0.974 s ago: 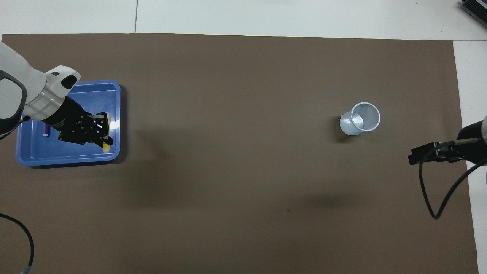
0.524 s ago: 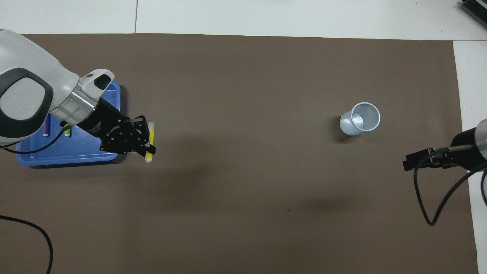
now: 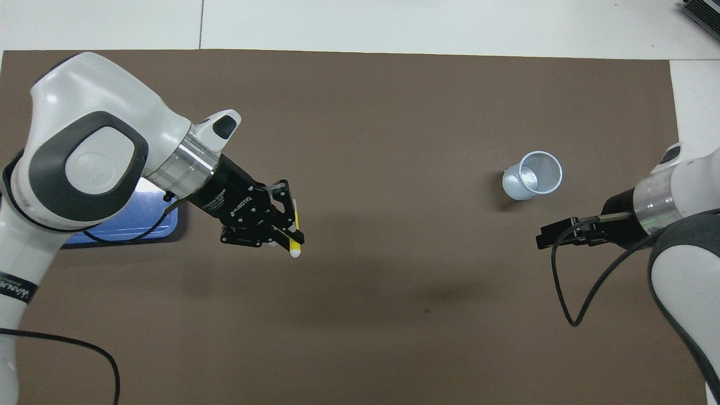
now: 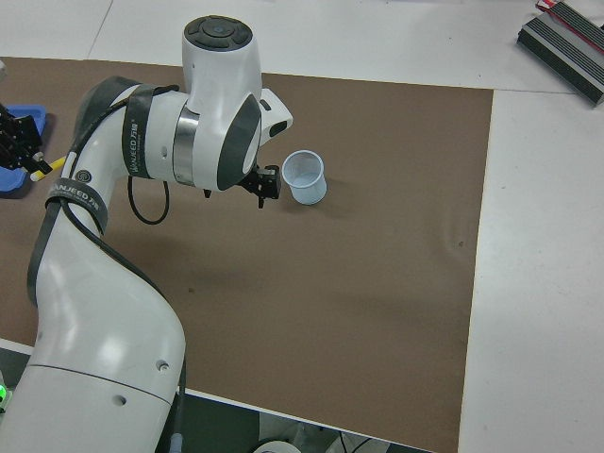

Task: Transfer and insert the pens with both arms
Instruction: 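Lift the yellow pen with the left gripper while the right gripper approaches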

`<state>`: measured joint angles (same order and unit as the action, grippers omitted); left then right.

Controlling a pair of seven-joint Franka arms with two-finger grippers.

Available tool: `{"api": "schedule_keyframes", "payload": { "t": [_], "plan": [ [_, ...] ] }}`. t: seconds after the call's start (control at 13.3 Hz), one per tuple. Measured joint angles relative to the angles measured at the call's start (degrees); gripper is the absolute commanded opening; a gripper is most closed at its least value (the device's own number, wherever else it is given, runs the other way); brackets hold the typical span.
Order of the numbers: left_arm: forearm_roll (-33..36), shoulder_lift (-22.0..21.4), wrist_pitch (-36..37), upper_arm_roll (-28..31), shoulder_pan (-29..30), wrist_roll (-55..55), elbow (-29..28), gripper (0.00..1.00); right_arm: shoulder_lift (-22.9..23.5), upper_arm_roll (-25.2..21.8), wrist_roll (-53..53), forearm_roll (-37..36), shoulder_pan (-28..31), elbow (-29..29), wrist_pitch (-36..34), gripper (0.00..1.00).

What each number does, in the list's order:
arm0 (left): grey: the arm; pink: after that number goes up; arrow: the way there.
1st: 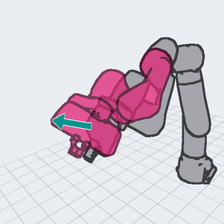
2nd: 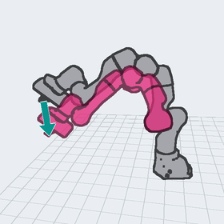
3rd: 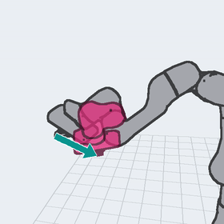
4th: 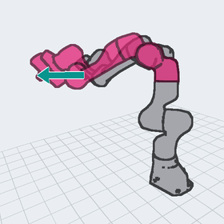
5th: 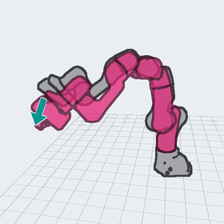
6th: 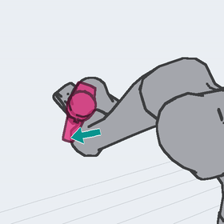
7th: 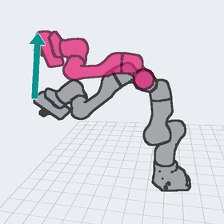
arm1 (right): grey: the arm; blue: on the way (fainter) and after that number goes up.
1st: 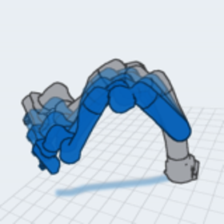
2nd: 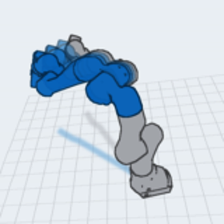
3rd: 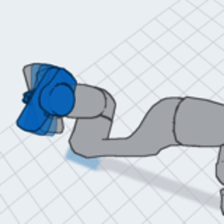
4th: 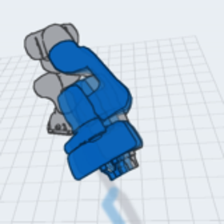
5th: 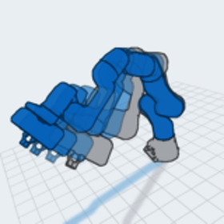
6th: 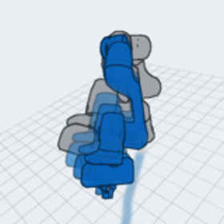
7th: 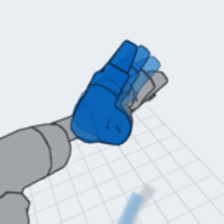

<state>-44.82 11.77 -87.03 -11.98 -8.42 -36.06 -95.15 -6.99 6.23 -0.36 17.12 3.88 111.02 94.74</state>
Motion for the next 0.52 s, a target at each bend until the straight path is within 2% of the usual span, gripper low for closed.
{"api": "schedule_keyframes", "payload": {
  "t": [0.52],
  "plan": [
    [-3.9, -0.1, -17.9, -0.4, -14.6, -11.9, 0.0, 0.00, 2.9, -0.1, 10.4, 18.9, 0.3, 0.0, 0.5, 1.00]
  ]
}}
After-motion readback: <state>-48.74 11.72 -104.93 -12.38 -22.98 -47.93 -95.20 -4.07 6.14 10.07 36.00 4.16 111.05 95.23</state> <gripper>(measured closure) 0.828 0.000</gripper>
